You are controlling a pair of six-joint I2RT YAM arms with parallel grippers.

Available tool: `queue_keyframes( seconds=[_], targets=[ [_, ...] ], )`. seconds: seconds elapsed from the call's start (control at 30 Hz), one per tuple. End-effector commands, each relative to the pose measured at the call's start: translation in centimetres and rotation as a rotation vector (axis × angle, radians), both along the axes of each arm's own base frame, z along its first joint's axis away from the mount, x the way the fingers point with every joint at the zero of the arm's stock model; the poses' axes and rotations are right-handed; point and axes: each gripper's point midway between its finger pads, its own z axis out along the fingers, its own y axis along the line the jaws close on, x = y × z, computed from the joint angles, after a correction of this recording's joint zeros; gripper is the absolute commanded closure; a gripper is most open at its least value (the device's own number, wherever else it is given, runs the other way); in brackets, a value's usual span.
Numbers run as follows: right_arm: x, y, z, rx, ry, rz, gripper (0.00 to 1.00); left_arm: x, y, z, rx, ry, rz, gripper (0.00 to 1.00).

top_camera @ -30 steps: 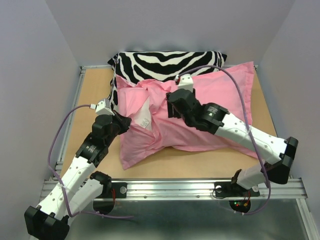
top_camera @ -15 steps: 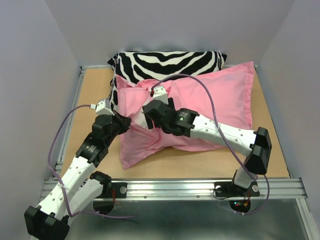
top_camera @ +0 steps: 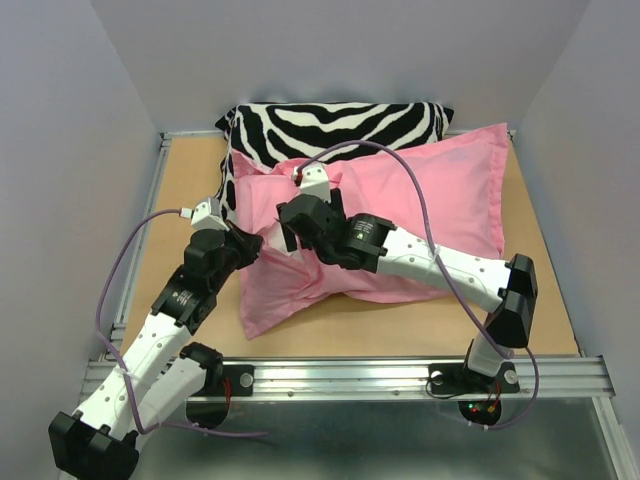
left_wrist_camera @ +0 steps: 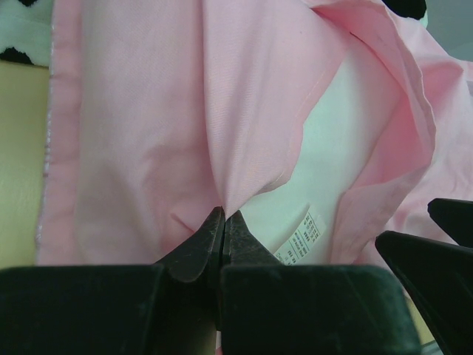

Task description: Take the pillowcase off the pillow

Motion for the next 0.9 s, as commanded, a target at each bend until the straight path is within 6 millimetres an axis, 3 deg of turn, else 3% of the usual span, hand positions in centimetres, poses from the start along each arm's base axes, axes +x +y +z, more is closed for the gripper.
queue_keyframes(
  seconds=[0.0,0.1,0.17,0.2,0.27,0.33,0.43,0.47,0.53,0.57,0.67,0.7,0.77,0.83,0.87],
  targets=[
    [1.0,1.0,2.5,0.056,-0.072,-0.047,0.17,0.2,0.1,0.4,-0.005,-0.027,0.002,1.00],
    [1.6,0.2,1.6,0.000,-0.096,-0.093,0.19,0.2,0.1,0.3,-0.004,-0.025,0.002,1.00],
    [2.0,-0.6,0.5,-0.051,-0.107,-0.129,0.29,0.2,0.0,0.2,-0.005,-0.023,0.001,1.00],
    [2.3,-0.9,0.1,-0.066,-0.107,-0.138,0.34,0.2,0.0,0.3,-0.006,-0.024,0.001,1.00],
    [2.7,-1.7,-0.7,-0.101,-0.105,-0.164,0.56,0.2,0.0,0.2,-0.007,-0.022,0.000,1.00],
    [2.9,-2.7,-0.2,-0.113,-0.118,-0.194,0.77,0.2,0.0,0.2,-0.006,-0.022,-0.002,1.00],
    [2.9,-6.5,2.4,-0.134,-0.180,-0.287,0.87,0.0,0.2,0.3,0.000,-0.023,0.001,1.00],
    [2.7,-8.0,2.3,-0.170,-0.176,-0.305,0.87,0.0,0.2,0.1,0.004,-0.019,0.003,1.00],
    [2.9,-11.6,4.1,-0.154,-0.193,-0.376,0.88,0.0,0.4,-0.1,0.012,-0.015,0.009,1.00],
    [2.7,-13.5,2.8,-0.196,-0.170,-0.406,0.88,0.1,0.4,-0.3,0.014,-0.010,0.013,1.00],
    [3.1,-19.4,1.8,-0.202,-0.124,-0.512,0.88,0.1,0.4,-0.8,0.017,0.002,0.017,1.00],
    [2.8,-21.0,-0.5,-0.233,-0.087,-0.536,0.88,0.1,0.5,-1.0,0.016,0.003,0.021,1.00],
    [2.6,-23.1,-1.7,-0.220,-0.058,-0.583,0.88,0.2,0.5,-1.2,0.013,0.004,0.024,1.00],
    [2.0,-23.7,-4.6,-0.255,-0.004,-0.576,0.87,0.2,0.4,-1.8,0.014,0.013,0.023,1.00],
    [2.0,-23.1,-5.9,-0.243,0.029,-0.553,0.87,0.3,0.3,-2.0,0.012,0.019,0.020,1.00]
  ],
)
